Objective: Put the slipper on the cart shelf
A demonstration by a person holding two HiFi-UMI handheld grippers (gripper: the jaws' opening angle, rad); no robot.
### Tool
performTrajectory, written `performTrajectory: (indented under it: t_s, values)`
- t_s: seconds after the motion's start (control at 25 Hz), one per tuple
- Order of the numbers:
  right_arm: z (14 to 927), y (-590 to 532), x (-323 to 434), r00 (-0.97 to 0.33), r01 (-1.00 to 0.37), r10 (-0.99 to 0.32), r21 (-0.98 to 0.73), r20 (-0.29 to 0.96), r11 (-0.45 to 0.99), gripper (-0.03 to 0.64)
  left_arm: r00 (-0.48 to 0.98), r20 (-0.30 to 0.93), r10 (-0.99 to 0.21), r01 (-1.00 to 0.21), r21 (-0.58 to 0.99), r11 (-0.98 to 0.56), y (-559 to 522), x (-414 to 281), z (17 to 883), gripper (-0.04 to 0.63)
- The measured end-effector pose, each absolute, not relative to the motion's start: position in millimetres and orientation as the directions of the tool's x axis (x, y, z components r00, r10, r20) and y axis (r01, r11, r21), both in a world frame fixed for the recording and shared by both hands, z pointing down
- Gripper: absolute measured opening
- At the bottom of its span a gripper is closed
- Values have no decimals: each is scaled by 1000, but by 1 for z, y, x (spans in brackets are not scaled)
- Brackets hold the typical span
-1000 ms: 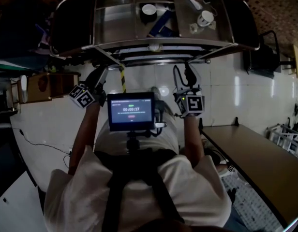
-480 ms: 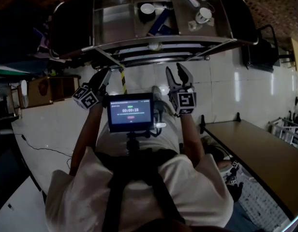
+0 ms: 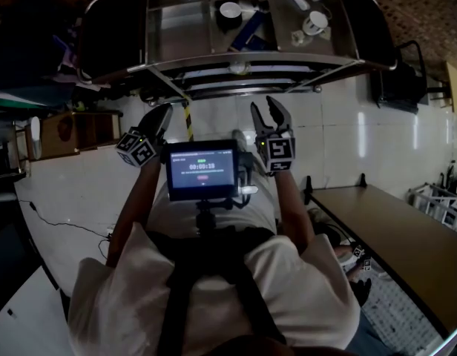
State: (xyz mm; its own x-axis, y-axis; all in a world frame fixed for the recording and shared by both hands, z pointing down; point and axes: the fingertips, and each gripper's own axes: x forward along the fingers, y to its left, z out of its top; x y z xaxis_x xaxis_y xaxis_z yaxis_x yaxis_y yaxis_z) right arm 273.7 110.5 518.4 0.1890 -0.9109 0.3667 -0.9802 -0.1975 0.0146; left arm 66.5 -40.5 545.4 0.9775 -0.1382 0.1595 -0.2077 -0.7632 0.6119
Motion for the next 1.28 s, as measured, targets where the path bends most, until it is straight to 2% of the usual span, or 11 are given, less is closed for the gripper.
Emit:
performTrajectory:
  t_s: [0.8, 1.08, 1.28]
  values:
    - [597, 121, 287, 182, -971, -869, -57, 459, -234, 186, 911, 336, -240, -389, 503, -772, -45, 21, 621, 2]
    - [629, 120, 286, 158, -975, -861, -63, 483, -214, 183, 885, 394, -249, -435, 507, -744, -43, 5, 655, 2]
    - [632, 117, 283, 133, -965, -870, -137, 475, -223, 183, 881, 398, -256, -449, 530, -720, -45, 1, 663, 2]
